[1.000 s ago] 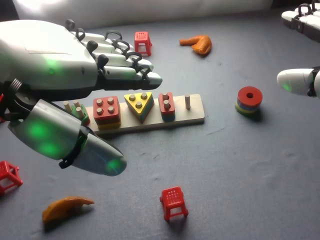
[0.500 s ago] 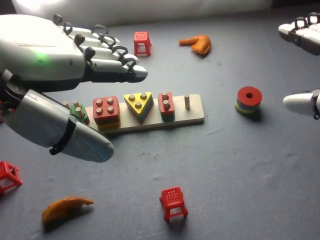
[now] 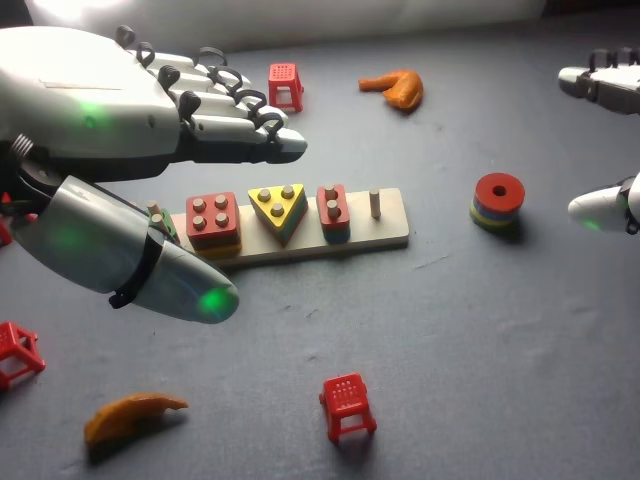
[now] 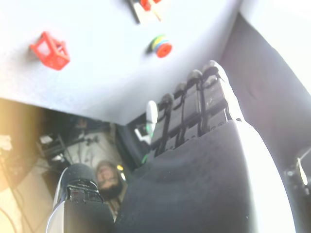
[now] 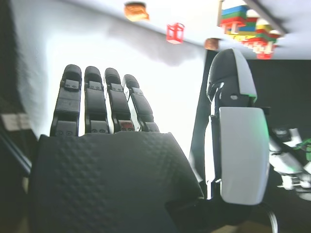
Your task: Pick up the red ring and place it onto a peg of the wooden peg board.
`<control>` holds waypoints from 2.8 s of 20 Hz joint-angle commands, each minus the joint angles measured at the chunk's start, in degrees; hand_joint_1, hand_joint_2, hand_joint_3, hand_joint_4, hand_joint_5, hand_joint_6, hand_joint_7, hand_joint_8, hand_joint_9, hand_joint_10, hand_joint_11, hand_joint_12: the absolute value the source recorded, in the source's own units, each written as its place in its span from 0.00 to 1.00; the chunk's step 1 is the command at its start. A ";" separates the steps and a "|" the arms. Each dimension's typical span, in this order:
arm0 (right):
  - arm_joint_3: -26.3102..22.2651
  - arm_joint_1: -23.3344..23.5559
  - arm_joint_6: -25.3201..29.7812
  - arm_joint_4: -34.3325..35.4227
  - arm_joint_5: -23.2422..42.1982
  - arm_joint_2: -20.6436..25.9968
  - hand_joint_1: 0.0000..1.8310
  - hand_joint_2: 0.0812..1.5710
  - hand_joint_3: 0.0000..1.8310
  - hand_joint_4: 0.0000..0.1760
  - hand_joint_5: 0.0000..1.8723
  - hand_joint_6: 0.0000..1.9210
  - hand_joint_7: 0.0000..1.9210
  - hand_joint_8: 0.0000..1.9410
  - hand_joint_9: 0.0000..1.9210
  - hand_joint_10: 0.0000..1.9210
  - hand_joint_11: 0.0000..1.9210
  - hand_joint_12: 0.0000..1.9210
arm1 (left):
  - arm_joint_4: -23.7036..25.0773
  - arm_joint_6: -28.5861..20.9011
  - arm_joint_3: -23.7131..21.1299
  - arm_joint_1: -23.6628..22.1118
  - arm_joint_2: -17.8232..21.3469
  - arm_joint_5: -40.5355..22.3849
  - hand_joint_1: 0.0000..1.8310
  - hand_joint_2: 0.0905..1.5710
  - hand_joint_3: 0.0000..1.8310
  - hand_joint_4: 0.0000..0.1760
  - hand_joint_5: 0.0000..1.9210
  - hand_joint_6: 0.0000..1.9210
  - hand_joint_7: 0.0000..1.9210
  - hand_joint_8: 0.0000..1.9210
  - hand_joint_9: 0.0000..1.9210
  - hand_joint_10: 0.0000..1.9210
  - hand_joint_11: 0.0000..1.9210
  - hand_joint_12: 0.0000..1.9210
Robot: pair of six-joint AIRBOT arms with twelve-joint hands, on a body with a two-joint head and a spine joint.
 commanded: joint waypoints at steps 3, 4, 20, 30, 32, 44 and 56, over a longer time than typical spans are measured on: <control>2.71 1.40 -0.06 2.49 -1.76 -1.32 0.42 0.68 0.00 0.00 0.08 0.00 0.12 0.01 0.11 0.01 0.00 0.30 | -1.84 -0.24 -0.51 -1.10 -0.32 3.93 0.00 0.62 0.01 0.00 0.00 0.00 0.00 0.00 0.00 0.00 0.00 0.00; 3.81 1.54 -1.08 4.47 -2.96 -2.07 0.44 0.67 0.00 0.00 0.14 0.01 0.20 0.02 0.18 0.03 0.00 0.40 | -1.83 -0.24 -0.58 -1.24 -0.32 3.94 0.00 0.63 0.01 0.00 0.00 0.00 0.00 0.00 0.00 0.00 0.00 0.00; 17.73 0.92 -7.88 5.92 -1.30 -15.64 0.39 0.63 0.00 0.00 0.14 0.00 0.12 0.01 0.10 0.01 0.00 0.23 | -1.84 -0.24 0.24 -1.85 -0.38 3.38 0.00 0.64 0.01 0.00 0.00 0.00 0.00 0.00 0.00 0.00 0.00 0.00; 24.53 0.11 -11.38 5.87 -1.99 -22.43 0.46 0.61 0.00 0.00 0.24 0.03 0.10 0.00 0.03 0.00 0.00 0.06 | -1.83 -0.24 1.10 -2.10 -0.61 3.38 0.00 0.65 0.01 0.00 0.00 0.00 0.00 0.00 0.00 0.00 0.00 0.00; 25.67 0.12 -11.45 5.19 -1.99 -23.48 0.47 0.61 0.00 0.00 0.25 0.03 0.07 0.00 0.02 0.00 0.00 0.07 | -1.83 -0.24 1.23 -2.13 -0.67 3.38 0.00 0.65 0.01 0.00 0.00 0.00 0.00 0.00 0.00 0.00 0.00 0.00; 25.84 1.99 -11.44 3.39 -2.80 -25.28 0.52 0.60 0.00 0.00 0.46 0.07 0.00 0.00 0.00 0.00 0.00 0.05 | -1.83 -0.23 1.55 -2.40 -0.81 3.39 0.00 0.66 0.01 0.00 0.00 0.00 0.00 0.00 0.00 0.00 0.00 0.00; 25.22 2.79 -11.66 3.39 -3.30 -24.72 0.52 0.59 0.00 0.00 0.44 0.01 0.11 0.01 0.03 0.00 0.00 0.19 | -1.82 -0.22 2.25 -2.58 -0.97 3.39 0.00 0.66 0.01 0.00 0.00 0.00 0.00 0.00 0.00 0.00 0.00 0.00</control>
